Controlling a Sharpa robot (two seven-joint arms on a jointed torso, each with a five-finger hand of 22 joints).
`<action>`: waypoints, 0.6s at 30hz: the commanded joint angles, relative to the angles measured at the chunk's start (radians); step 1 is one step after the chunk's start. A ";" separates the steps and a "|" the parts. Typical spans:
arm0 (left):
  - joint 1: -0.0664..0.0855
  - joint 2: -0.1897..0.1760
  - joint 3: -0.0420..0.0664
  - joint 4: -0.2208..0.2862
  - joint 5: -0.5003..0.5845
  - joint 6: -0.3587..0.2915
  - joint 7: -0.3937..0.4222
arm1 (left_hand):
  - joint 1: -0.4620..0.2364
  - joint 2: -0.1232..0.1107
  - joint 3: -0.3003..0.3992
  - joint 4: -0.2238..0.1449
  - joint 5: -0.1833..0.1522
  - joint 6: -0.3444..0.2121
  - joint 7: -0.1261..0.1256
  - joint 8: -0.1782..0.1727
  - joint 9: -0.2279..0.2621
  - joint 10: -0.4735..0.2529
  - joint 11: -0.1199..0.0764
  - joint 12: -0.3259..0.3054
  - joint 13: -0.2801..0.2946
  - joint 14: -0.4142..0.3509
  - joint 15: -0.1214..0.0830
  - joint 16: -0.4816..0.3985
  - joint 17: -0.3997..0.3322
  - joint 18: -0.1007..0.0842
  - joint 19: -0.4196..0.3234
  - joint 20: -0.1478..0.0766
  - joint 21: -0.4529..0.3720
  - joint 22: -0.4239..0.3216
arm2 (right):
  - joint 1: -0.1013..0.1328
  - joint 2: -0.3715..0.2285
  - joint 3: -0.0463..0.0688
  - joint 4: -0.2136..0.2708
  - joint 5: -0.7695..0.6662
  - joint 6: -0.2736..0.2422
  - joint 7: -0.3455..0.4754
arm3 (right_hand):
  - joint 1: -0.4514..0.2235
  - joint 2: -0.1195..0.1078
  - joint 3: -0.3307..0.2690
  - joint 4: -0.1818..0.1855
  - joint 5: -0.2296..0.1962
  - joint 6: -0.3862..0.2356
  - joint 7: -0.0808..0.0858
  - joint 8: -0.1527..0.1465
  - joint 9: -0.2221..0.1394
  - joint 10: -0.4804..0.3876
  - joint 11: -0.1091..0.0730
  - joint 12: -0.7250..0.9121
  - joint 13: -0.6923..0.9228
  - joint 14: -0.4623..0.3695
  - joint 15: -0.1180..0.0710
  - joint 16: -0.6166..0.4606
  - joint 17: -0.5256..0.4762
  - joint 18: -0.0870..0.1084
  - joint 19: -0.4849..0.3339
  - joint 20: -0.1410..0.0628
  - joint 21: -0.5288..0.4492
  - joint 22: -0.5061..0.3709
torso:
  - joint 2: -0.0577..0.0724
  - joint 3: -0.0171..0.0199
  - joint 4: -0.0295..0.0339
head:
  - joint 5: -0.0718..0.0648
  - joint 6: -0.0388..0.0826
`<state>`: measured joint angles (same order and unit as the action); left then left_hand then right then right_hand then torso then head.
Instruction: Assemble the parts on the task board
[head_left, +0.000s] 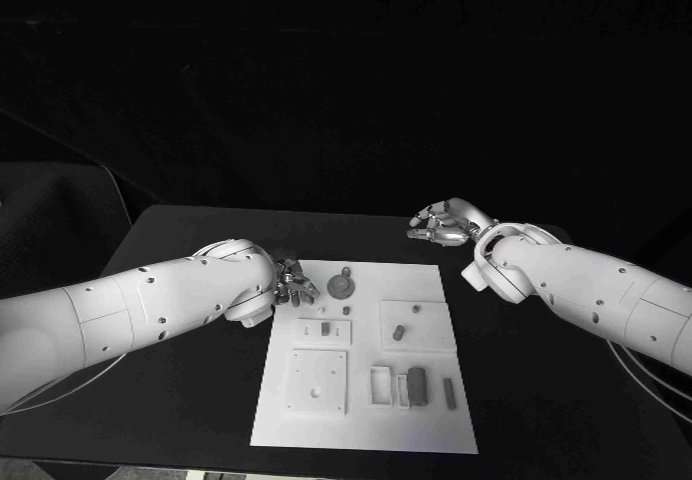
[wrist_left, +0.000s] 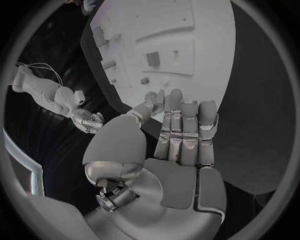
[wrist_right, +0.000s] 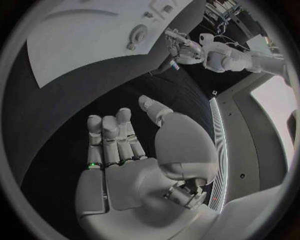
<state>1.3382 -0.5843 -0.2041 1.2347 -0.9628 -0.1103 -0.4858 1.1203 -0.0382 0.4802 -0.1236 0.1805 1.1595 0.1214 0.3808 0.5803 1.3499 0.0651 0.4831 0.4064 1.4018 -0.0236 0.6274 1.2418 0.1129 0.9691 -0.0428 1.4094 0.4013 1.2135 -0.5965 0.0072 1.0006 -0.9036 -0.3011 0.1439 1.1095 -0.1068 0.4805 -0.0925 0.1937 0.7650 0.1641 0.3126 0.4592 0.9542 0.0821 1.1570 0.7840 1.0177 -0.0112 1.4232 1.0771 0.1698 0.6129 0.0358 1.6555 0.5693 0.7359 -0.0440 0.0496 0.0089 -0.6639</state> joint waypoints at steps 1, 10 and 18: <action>0.001 -0.015 -0.002 0.034 0.011 -0.026 -0.023 | 0.023 0.013 0.005 0.002 0.003 0.008 -0.002 0.006 0.016 0.014 -0.003 0.004 0.000 0.007 -0.002 0.006 0.001 0.036 0.010 -0.001 0.006 0.001 | -0.002 -0.002 0.000 0.000 -0.001 0.015 0.002 | -0.012 -0.002 -0.002 0.006 -0.005 0.001 0.006 0.003 -0.001 -0.004 0.001 0.001 -0.001 -0.009 0.000 -0.005 -0.002 -0.011 -0.005 -0.002 0.020 -0.001 | 0.002 -0.0009 -0.0020 | 0.001 -0.001; 0.001 -0.044 -0.035 0.081 0.003 -0.026 -0.035 | 0.024 0.011 0.005 0.002 0.003 0.009 -0.003 0.006 0.017 0.016 -0.004 0.005 0.000 0.009 -0.002 0.007 0.001 0.036 0.012 -0.001 0.007 0.002 | -0.005 -0.003 0.000 -0.001 -0.001 0.015 0.002 | -0.013 -0.002 -0.002 0.006 -0.005 0.001 0.006 0.003 -0.002 -0.004 0.002 0.001 -0.001 -0.009 0.000 -0.005 -0.002 -0.011 -0.006 -0.002 0.020 -0.001 | 0.003 0.0003 -0.0013 | 0.005 -0.010; -0.001 -0.048 -0.035 0.088 0.051 -0.011 -0.041 | 0.023 0.006 0.005 0.003 0.003 0.011 -0.003 0.007 0.017 0.019 -0.004 0.005 0.000 0.012 -0.003 0.009 0.002 0.037 0.014 -0.001 0.010 0.003 | -0.006 -0.003 0.000 -0.001 -0.001 0.015 0.002 | -0.013 -0.002 -0.002 0.007 -0.005 0.001 0.006 0.003 -0.002 -0.004 0.002 0.001 -0.001 -0.009 0.000 -0.005 -0.002 -0.012 -0.006 -0.002 0.020 -0.001 | 0.004 0.0003 -0.0037 | 0.009 -0.015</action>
<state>1.3378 -0.6328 -0.2391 1.3199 -0.9439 -0.1243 -0.5189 1.1227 -0.0405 0.4796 -0.1232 0.1810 1.1628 0.1180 0.3839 0.5803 1.3533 0.0677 0.4831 0.4065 1.4076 -0.0244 0.6312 1.2429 0.1082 0.9760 -0.0430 1.4132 0.4032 1.2074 -0.5988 0.0068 0.9994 -0.9035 -0.2994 0.1427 1.1057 -0.1106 0.4775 -0.0896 0.1937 0.7663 0.1628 0.3126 0.4592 0.9542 0.0821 1.1569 0.7841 1.0177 -0.0112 1.4232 1.0762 0.1698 0.6129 0.0358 1.6555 0.5694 0.7391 -0.0440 0.0472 0.0165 -0.6773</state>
